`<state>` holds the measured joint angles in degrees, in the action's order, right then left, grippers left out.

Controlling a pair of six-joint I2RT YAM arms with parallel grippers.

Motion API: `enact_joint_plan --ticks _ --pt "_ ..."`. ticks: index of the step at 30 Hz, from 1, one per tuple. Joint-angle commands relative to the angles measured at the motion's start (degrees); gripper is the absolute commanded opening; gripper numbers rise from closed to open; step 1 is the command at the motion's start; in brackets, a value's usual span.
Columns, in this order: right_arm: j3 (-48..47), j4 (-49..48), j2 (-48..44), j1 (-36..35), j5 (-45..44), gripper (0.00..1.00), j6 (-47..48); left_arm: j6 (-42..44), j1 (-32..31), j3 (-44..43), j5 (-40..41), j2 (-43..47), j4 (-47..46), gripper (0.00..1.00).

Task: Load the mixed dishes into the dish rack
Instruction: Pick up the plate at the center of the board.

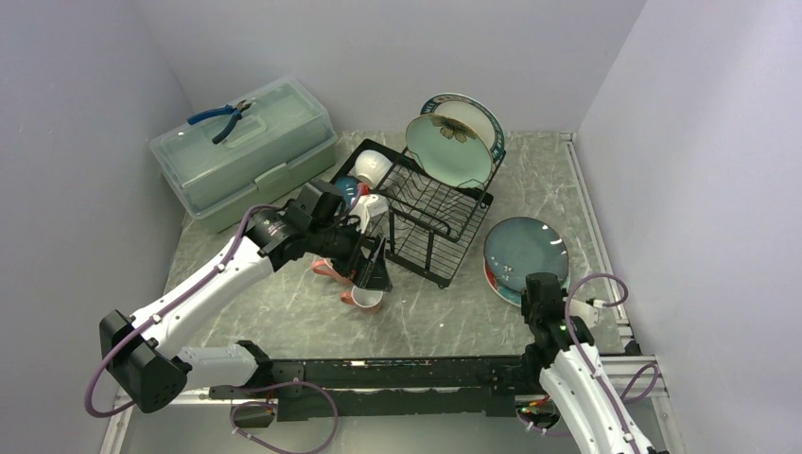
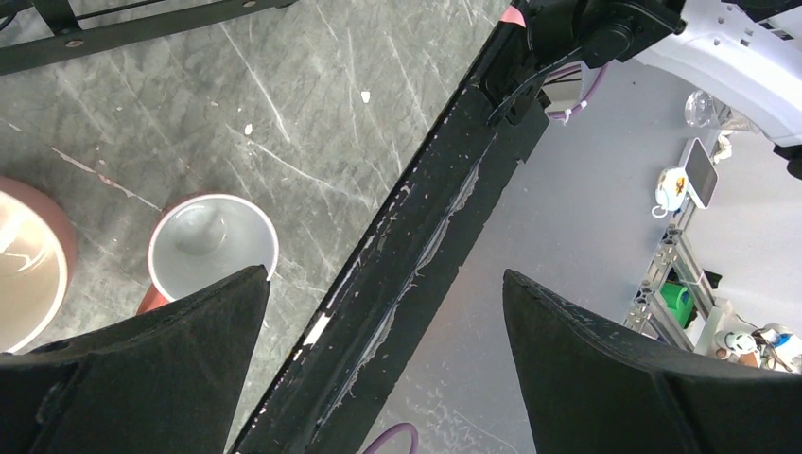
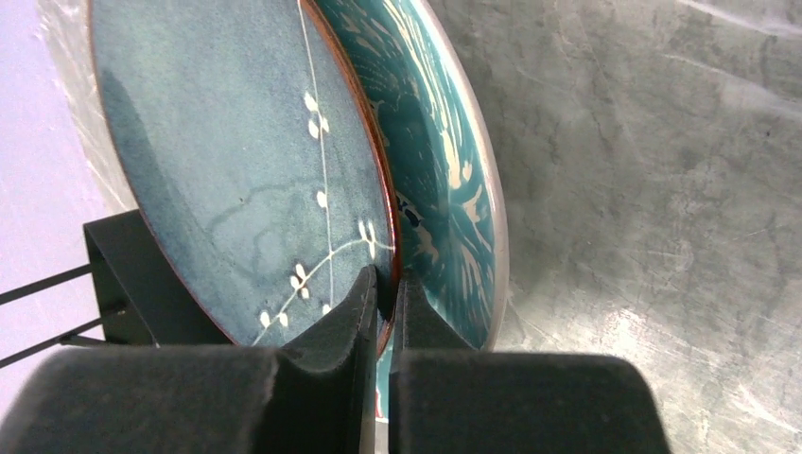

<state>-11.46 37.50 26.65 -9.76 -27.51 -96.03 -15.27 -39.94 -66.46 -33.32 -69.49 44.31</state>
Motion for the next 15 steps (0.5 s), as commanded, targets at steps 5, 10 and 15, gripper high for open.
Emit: enact_joint_plan --ticks 5,10,15 --pt "-2.5 6.8 -3.5 -0.2 -2.7 0.0 2.2 1.0 -0.3 -2.8 -0.3 -0.4 -0.3 1.0" --pt "-5.4 11.4 -7.3 -0.2 -4.0 0.0 4.2 0.8 -0.2 -2.9 -0.4 -0.6 -0.6 0.99" --pt "-7.3 16.4 -11.3 -0.2 -4.2 0.0 5.2 0.8 -0.2 -2.7 -0.7 -0.6 -0.9 0.99"
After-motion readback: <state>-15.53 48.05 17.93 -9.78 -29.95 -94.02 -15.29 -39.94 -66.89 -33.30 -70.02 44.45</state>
